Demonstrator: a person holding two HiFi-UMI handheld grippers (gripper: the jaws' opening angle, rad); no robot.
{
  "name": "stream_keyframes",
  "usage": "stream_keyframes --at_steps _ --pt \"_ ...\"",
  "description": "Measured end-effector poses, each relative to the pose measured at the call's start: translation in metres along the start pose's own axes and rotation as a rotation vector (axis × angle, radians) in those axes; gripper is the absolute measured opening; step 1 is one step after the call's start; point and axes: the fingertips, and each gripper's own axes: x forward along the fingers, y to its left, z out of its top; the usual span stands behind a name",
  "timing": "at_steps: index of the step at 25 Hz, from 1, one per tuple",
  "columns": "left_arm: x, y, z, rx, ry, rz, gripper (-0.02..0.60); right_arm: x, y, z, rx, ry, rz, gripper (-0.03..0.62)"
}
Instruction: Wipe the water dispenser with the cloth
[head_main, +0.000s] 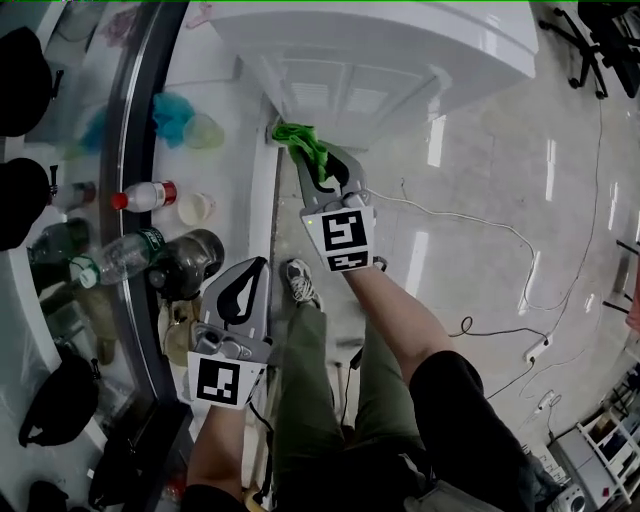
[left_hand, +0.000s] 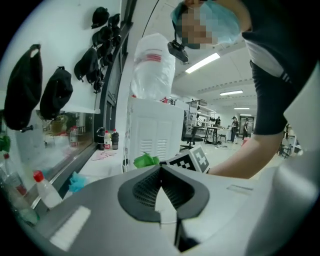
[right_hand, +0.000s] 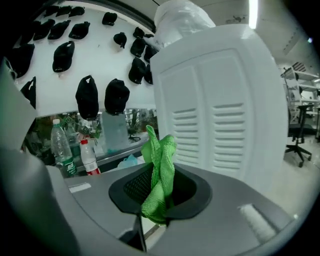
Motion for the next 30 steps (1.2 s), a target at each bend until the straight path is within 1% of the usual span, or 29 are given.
stream_keyframes --at_steps 3,6,9,12,17,23,27,30 --pt "-0.011 0.031 0.002 -0.008 -0.055 0.056 0.002 0.034 0.019 -0.001 -0.02 0.014 0.011 0.078" --pt "-0.019 0.049 -0.002 -0.011 -0.054 0.082 0.002 0.056 0.023 -0.004 -0.037 0.037 -0.003 0.078" --pt "-0.022 0.057 -0.005 -0.012 -0.044 0.087 0.002 0.068 0.01 -0.01 -0.029 0.07 -0.041 0.078" --pt "-0.022 0.059 -0.004 -0.012 -0.054 0.086 0.002 0.066 -0.014 -0.015 -0.01 0.091 -0.096 0.078" --pt "-0.01 0.041 -0.003 -0.003 -0.058 0.052 0.002 0.03 -0.071 -0.02 0.022 0.1 -0.195 0.078" --pt "0.014 0.006 0.002 -0.004 -0.057 -0.01 0.002 -0.027 -0.147 -0.034 0.042 0.129 -0.331 0.078" --pt "0.029 -0.019 0.007 0.005 -0.054 -0.047 0.002 -0.057 -0.185 -0.039 0.038 0.14 -0.385 0.078" --pt "0.037 -0.036 0.011 0.014 -0.049 -0.07 0.002 -0.076 -0.203 -0.042 0.055 0.146 -0.409 0.078"
